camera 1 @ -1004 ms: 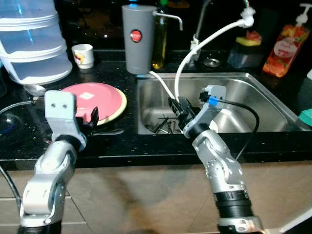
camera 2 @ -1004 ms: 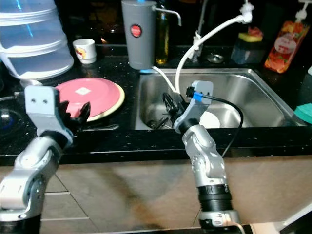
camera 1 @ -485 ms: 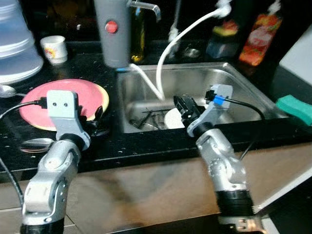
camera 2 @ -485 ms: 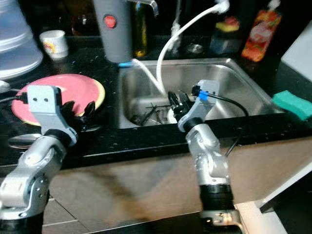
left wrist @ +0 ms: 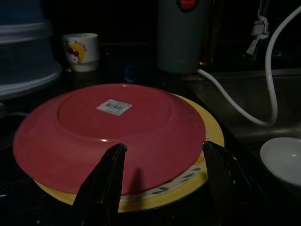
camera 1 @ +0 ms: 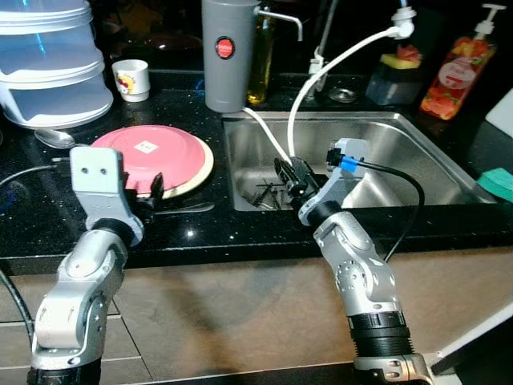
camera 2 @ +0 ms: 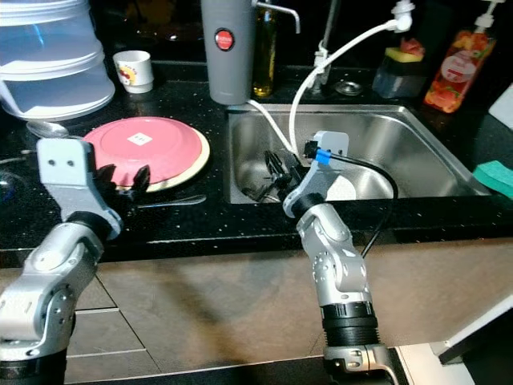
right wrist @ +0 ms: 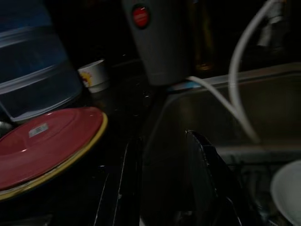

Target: Kitchen organization

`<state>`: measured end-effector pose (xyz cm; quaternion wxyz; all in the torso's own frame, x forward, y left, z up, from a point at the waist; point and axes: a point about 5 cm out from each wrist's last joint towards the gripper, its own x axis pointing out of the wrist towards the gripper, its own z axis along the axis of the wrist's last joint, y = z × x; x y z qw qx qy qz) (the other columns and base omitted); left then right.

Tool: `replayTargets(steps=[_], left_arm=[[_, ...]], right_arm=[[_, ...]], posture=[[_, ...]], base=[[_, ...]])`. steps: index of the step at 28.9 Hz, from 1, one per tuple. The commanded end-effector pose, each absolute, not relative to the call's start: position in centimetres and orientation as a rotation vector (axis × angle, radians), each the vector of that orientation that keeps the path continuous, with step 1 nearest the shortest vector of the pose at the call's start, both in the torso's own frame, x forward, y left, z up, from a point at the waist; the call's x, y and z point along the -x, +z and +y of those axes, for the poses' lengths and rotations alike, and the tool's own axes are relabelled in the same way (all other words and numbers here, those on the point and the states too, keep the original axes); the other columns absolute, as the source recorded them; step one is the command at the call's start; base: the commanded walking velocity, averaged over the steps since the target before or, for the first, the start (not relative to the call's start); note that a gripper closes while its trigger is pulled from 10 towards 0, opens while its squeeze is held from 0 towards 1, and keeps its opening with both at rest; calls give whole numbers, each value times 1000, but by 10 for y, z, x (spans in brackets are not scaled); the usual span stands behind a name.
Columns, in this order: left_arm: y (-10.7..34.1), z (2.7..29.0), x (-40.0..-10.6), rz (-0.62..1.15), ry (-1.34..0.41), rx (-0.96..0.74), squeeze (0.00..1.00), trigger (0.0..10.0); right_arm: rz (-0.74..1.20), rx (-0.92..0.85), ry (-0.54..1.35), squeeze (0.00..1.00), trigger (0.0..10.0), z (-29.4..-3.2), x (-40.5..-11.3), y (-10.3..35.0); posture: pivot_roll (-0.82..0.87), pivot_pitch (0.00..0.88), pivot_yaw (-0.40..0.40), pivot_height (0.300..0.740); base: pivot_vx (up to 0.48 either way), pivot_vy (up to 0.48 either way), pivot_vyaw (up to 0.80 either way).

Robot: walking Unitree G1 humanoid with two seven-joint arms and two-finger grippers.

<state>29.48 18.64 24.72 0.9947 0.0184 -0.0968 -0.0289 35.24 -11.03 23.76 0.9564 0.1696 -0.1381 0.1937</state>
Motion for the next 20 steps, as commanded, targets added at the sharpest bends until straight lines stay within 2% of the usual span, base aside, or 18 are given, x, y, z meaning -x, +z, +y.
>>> replayTargets(steps=[1, 2, 8, 20], left_arm=[[250, 188, -295, -188, -39, -66, 0, 10000], [250, 198, -298, -149, 35, -79, 0, 10000], [254, 217, -301, -117, 153, -73, 0, 10000], [260, 215, -303, -134, 128, -117, 0, 10000]], right_arm=[[-291, -347, 399, 0, 10000, -111, -354, 241], [-288, -346, 416, 0, 10000, -110, -354, 243], [-272, -320, 456, 0, 10000, -109, -355, 245], [-242, -328, 480, 0, 10000, -105, -355, 240]], posture=[[88, 74, -27, 740], [90, 71, -28, 740], [89, 67, -27, 740], [87, 55, -23, 740]], base=[[0, 0, 0], [0, 0, 0], [0, 0, 0], [0, 0, 0]])
